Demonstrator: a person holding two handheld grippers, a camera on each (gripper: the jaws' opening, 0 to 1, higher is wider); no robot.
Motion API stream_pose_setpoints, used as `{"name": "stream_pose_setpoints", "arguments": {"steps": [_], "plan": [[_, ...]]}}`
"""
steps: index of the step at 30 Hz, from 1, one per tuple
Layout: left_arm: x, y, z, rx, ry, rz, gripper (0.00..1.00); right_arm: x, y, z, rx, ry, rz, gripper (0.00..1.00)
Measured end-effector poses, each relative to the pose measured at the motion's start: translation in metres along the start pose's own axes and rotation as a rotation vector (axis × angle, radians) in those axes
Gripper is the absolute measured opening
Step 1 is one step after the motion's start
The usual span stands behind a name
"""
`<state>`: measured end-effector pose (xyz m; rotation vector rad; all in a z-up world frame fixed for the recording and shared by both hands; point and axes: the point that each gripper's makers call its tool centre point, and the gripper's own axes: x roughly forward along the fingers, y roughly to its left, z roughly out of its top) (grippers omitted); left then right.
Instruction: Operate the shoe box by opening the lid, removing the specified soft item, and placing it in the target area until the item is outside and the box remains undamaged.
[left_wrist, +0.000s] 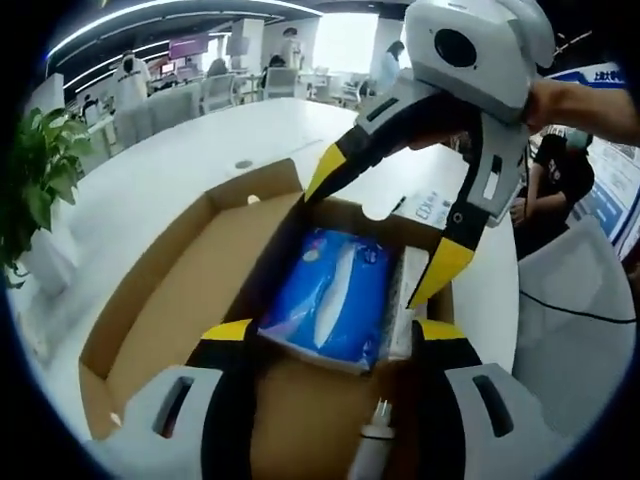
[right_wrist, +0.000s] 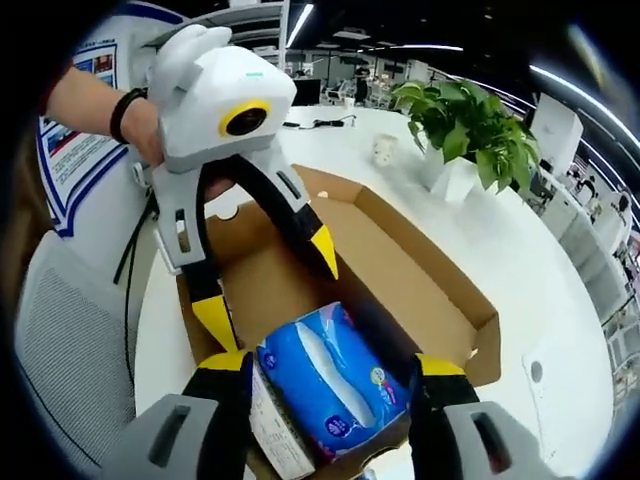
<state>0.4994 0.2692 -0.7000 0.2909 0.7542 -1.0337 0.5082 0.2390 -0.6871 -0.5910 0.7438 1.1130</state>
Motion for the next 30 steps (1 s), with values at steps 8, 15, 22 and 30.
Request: {"name": "stream_pose_setpoints", "arguments": {"steps": [8,15,22,30], "plan": [[0.016,0.001,-0.003,0.066,0.051,-0.013,0.63,0.015,-0.011,-0.016,-0.059,0.079,0.034,0.62],[0.036,0.005,-0.009,0.132,0.1,-0.026,0.63,0.028,-0.013,-0.04,-0.162,0.194,0.067,0.62],[0.052,0.007,-0.012,0.212,0.153,-0.051,0.61,0.035,-0.017,-0.048,-0.196,0.223,0.088,0.65],[0.07,0.005,-0.021,0.281,0.218,-0.076,0.65,0.044,-0.018,-0.06,-0.253,0.265,0.112,0.64]]}}
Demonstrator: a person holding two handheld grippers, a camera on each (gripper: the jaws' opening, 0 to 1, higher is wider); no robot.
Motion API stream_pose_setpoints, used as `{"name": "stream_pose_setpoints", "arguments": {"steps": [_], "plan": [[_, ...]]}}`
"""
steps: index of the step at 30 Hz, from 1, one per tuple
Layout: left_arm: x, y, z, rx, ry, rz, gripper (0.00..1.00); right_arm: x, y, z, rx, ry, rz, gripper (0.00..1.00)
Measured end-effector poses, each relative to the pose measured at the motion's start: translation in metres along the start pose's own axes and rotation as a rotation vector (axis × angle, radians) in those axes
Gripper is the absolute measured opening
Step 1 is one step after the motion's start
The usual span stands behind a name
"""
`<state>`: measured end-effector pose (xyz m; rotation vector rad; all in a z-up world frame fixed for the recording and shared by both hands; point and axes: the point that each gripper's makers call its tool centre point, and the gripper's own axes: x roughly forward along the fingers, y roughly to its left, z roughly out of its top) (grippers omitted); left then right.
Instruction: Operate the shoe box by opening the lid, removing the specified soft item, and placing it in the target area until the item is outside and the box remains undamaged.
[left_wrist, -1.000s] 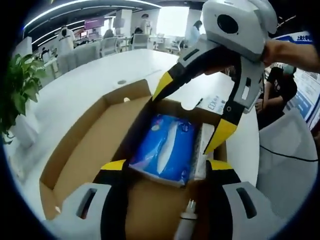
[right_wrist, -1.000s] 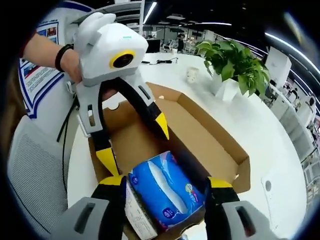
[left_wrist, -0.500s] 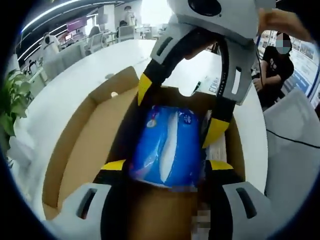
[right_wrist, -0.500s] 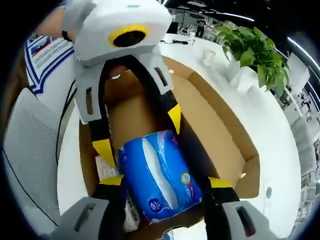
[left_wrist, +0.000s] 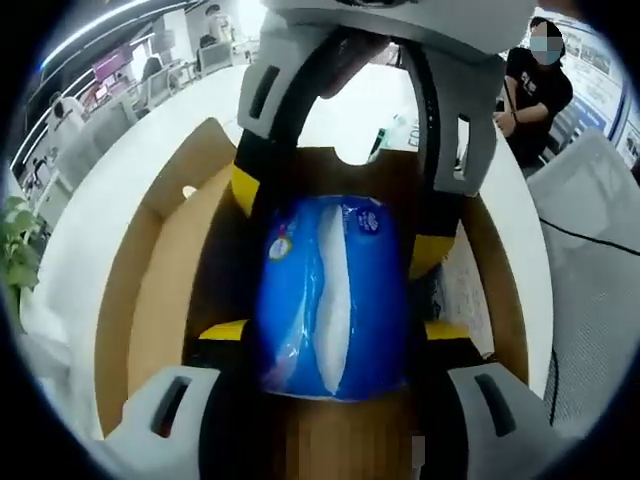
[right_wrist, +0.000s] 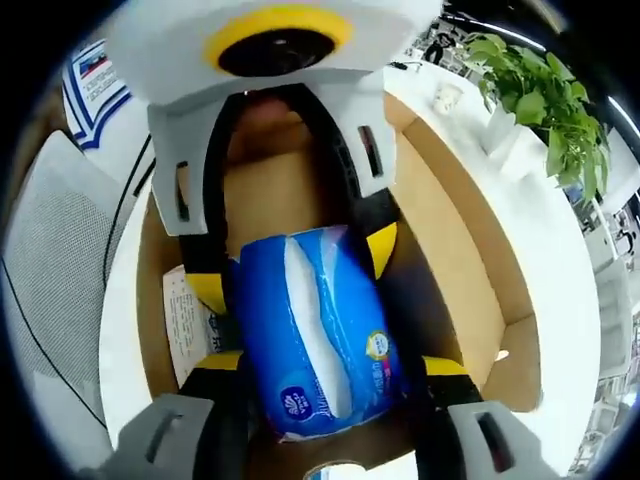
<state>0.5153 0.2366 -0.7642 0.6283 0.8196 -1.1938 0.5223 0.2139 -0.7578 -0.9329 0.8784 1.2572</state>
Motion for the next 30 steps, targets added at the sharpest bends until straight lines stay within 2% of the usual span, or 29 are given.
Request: {"name": "stream_pose_setpoints", "arguments": {"steps": [2,8,18,21,27,30], "plan": [[0.003,-0.002,-0.003,-0.004,0.003,-0.004,0.65,0.003,0.0,-0.001,0.001,0.005,0.002,0.64],[-0.001,0.001,-0.01,0.021,0.001,0.029,0.57,0.005,0.004,0.002,-0.007,0.005,-0.003,0.62],[-0.023,-0.009,-0.036,0.072,0.034,-0.01,0.55,0.013,0.018,0.032,-0.014,-0.067,0.026,0.64],[-0.027,-0.008,-0.039,0.087,0.029,-0.008,0.55,0.018,0.022,0.035,-0.028,-0.06,0.038,0.63],[-0.026,-0.003,-0.038,0.06,0.022,0.0,0.58,0.027,0.025,0.036,-0.056,-0.033,0.055,0.61],[-0.019,-0.005,-0.044,0.082,0.046,-0.01,0.62,0.031,0.025,0.036,-0.064,-0.021,0.058,0.61]]}}
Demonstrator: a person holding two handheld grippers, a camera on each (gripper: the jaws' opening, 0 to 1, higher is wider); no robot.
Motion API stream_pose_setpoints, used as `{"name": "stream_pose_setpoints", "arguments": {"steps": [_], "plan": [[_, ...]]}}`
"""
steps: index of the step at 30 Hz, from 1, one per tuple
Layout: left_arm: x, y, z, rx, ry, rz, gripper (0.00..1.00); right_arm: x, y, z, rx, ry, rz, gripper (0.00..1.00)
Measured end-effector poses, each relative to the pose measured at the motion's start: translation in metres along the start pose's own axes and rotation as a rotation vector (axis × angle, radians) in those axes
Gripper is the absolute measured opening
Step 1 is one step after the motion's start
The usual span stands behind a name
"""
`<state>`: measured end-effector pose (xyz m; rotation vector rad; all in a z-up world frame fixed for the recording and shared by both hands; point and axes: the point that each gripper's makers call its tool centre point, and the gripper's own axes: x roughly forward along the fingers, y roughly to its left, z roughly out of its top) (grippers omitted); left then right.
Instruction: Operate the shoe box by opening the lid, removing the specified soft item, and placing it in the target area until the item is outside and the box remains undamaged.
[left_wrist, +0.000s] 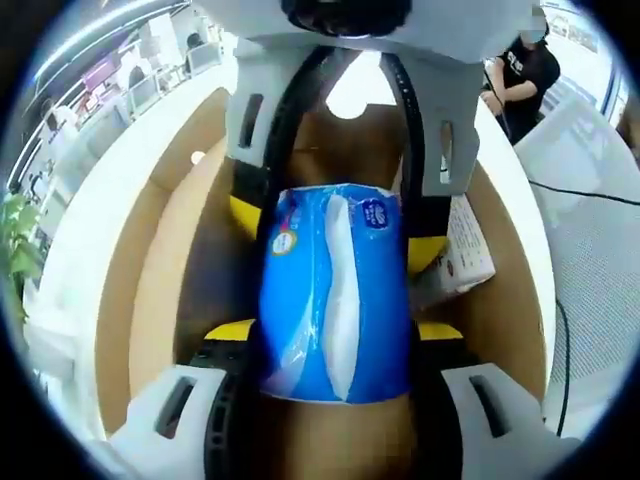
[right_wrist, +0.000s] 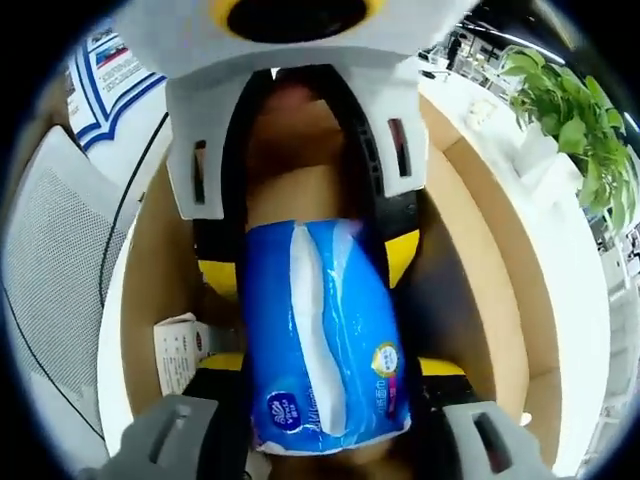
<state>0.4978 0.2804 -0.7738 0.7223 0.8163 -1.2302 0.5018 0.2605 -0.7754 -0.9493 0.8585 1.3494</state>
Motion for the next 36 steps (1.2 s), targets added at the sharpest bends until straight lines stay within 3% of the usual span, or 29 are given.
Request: {"name": "stream_pose_setpoints", "arguments": {"steps": [3,12,15,25,36], "plan": [[0.006,-0.003,-0.005,0.027,0.02,-0.007,0.68,0.004,0.0,-0.001,0.003,0.007,0.006,0.62],[0.016,-0.001,-0.004,-0.04,-0.007,0.009,0.68,0.015,0.001,-0.004,0.048,-0.018,0.028,0.65],[0.015,0.001,-0.002,-0.052,-0.022,0.021,0.66,0.016,0.002,-0.005,0.055,-0.029,0.024,0.63],[0.008,-0.002,0.003,-0.042,-0.066,0.026,0.5,0.006,0.008,0.0,0.075,-0.08,-0.015,0.47],[-0.012,-0.005,0.008,-0.027,-0.083,0.037,0.47,-0.011,0.011,0.014,0.057,-0.094,-0.039,0.45]]}}
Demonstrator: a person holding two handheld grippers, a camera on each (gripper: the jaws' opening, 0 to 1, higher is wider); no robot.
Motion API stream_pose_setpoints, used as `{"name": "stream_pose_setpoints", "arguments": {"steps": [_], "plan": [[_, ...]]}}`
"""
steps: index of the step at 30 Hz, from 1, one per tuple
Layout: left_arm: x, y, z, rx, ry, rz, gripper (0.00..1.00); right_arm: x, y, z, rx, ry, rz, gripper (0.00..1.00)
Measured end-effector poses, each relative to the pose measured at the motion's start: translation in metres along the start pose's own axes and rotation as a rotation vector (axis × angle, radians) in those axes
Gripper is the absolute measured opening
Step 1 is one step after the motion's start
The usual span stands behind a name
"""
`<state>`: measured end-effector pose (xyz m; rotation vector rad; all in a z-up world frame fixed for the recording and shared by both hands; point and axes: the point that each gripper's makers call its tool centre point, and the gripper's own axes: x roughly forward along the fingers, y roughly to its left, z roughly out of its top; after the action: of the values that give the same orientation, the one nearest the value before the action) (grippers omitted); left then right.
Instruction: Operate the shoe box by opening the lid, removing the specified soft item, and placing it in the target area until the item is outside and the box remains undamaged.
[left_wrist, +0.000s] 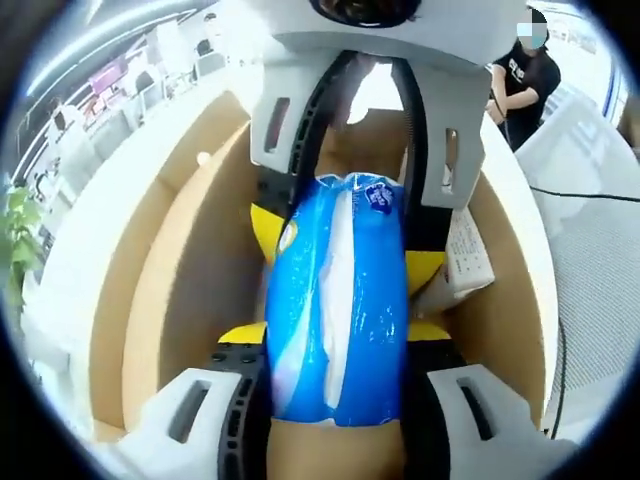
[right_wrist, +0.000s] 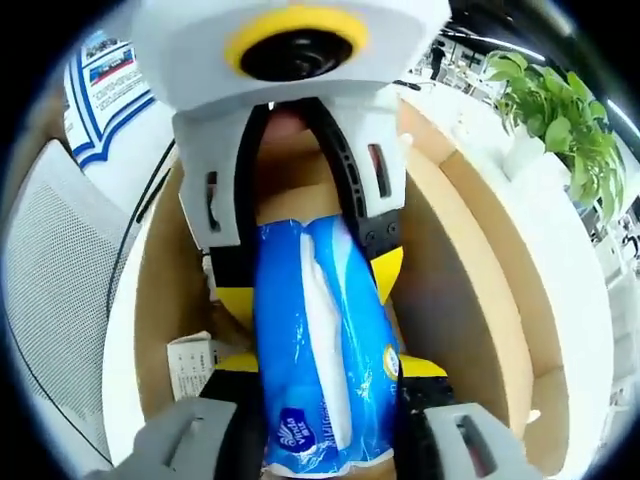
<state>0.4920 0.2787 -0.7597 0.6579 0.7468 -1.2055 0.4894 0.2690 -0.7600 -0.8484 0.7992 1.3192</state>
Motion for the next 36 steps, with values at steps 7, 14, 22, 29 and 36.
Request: {"name": "stream_pose_setpoints", "arguments": {"steps": [7,14,22,29,36], "plan": [[-0.019,-0.005,0.005,0.016,-0.008,0.008,0.47,-0.014,0.008,0.015,-0.004,-0.019,-0.023,0.45],[-0.04,-0.015,-0.002,0.03,0.007,0.02,0.47,-0.018,0.021,0.033,-0.015,-0.043,-0.039,0.45],[-0.062,-0.025,-0.003,0.046,0.016,0.045,0.48,-0.03,0.036,0.051,-0.033,-0.07,-0.057,0.45],[-0.074,-0.031,0.005,0.071,0.017,0.055,0.47,-0.042,0.042,0.057,-0.038,-0.083,-0.082,0.44],[-0.078,-0.038,0.019,0.098,0.008,0.055,0.47,-0.057,0.046,0.053,-0.035,-0.081,-0.106,0.44]]}}
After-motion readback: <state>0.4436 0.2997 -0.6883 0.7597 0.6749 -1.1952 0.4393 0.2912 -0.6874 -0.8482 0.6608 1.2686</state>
